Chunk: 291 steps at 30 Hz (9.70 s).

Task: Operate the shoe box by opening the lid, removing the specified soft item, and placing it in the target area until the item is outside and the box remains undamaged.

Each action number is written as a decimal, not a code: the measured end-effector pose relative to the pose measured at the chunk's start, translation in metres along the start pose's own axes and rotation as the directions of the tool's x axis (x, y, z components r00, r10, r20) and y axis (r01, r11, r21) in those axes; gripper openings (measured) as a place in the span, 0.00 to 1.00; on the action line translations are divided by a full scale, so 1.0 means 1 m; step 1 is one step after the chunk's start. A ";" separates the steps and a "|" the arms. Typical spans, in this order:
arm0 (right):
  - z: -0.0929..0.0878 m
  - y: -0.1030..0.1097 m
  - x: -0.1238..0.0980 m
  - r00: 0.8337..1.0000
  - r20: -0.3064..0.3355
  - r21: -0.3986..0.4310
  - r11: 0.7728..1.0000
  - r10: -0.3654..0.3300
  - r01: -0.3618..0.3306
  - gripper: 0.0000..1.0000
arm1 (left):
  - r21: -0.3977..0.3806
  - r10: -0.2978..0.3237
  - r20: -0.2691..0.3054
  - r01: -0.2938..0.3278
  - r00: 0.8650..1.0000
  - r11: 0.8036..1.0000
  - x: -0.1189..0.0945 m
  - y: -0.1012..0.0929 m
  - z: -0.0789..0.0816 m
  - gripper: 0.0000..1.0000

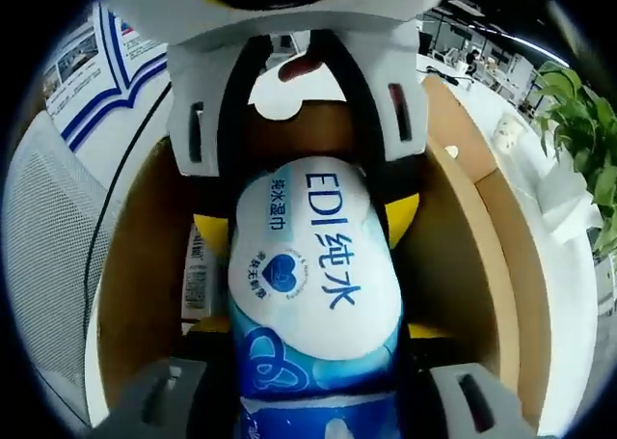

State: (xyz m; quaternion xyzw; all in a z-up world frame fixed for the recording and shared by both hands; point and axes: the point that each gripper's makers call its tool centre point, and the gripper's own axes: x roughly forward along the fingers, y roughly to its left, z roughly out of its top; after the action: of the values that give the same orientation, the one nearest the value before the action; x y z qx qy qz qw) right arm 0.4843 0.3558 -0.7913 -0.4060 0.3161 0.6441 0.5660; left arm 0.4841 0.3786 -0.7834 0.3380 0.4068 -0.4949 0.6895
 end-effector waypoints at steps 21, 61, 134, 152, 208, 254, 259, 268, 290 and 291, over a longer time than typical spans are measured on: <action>0.003 -0.002 0.001 1.000 0.019 -0.008 1.000 0.012 -0.012 0.59 | 0.034 -0.013 0.026 0.012 1.000 0.999 -0.008 -0.009 0.009 0.66; 0.024 0.007 -0.048 0.999 0.052 -0.017 1.000 -0.001 0.001 0.55 | 0.076 -0.005 0.033 0.002 0.999 0.997 -0.049 -0.016 0.034 0.59; -0.127 0.049 -0.228 0.953 0.024 0.231 0.929 -0.301 0.288 0.55 | 0.449 -0.061 0.044 0.035 0.997 0.893 -0.035 -0.080 0.260 0.59; -0.183 0.076 -0.252 0.946 -0.013 0.298 0.902 -0.322 0.312 0.55 | 0.507 -0.113 0.045 0.074 0.993 0.858 0.000 -0.106 0.310 0.59; -0.244 0.078 -0.197 0.974 -0.036 0.315 0.923 -0.223 0.223 0.56 | 0.454 -0.161 0.002 0.142 0.987 0.879 0.081 -0.113 0.299 0.59; -0.261 0.089 -0.166 0.984 -0.039 0.333 0.926 -0.176 0.179 0.57 | 0.442 -0.175 -0.032 0.171 0.984 0.881 0.111 -0.123 0.283 0.60; -0.263 0.088 -0.167 0.983 -0.043 0.332 0.925 -0.179 0.183 0.56 | 0.439 -0.174 -0.029 0.169 0.984 0.883 0.111 -0.123 0.285 0.60; -0.265 0.089 -0.170 0.982 -0.048 0.332 0.925 -0.180 0.186 0.55 | 0.452 -0.172 -0.027 0.166 0.985 0.877 0.111 -0.123 0.288 0.59; -0.262 0.092 -0.183 0.981 -0.021 0.414 0.891 -0.194 0.185 0.51 | 0.455 -0.197 0.062 0.148 0.978 0.878 0.074 -0.109 0.291 0.58; -0.261 0.093 -0.184 0.981 -0.021 0.416 0.890 -0.195 0.186 0.51 | 0.451 -0.195 0.072 0.143 0.978 0.881 0.070 -0.107 0.291 0.58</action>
State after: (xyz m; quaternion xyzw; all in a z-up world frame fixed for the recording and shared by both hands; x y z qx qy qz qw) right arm 0.4417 0.0279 -0.7569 -0.2983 0.3985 0.5078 0.7031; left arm 0.4598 0.0666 -0.7248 0.4202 0.2711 -0.6513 0.5708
